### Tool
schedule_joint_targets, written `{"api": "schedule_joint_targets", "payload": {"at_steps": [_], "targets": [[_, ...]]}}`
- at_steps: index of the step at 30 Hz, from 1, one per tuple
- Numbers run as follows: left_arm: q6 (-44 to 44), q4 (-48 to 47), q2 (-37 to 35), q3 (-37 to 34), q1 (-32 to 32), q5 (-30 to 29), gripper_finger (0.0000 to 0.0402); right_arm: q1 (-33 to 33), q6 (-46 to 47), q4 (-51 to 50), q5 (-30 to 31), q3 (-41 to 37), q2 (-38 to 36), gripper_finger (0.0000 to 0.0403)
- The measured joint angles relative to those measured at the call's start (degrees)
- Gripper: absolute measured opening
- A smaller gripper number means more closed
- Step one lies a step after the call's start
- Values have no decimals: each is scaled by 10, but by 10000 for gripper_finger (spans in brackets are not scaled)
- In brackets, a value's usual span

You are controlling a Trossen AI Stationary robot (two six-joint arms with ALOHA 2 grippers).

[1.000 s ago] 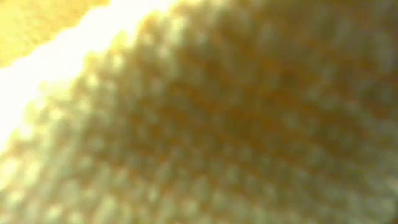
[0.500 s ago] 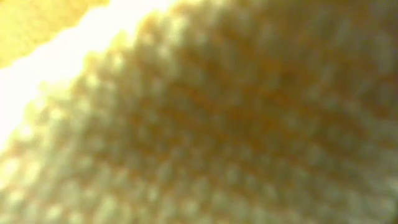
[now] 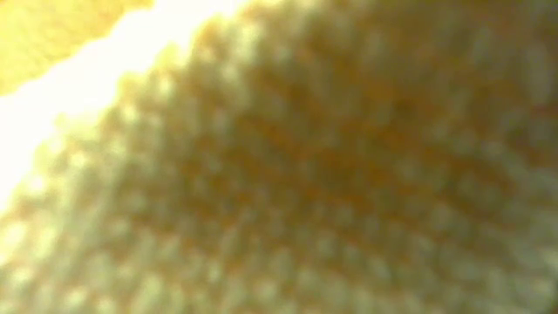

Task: Sort microfiber towel by color & place in baskets
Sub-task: Put the blue microfiber cloth into the left transparent bin

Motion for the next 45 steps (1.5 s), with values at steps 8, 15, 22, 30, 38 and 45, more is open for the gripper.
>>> {"api": "schedule_joint_targets", "payload": {"at_steps": [8, 15, 22, 30, 38, 45], "targets": [[-33, 65, 63, 0, -14, 100, 207, 40, 70, -1, 16, 0, 40, 180], [-34, 202, 188, 0, -63, 109, 207, 41, 79, -17, 17, 0, 83, 180], [-18, 374, 336, 4, -106, 109, 207, 41, 89, -54, 18, 0, 120, 172], [13, 406, 485, 73, -144, 108, 207, 41, 87, -63, 31, -1, 130, 83], [46, 406, 591, 149, -166, 108, 207, 41, 62, -60, 38, -1, 130, 4], [71, 403, 630, 168, -170, 108, 207, 43, 48, -146, 82, 65, 131, 1]]}}
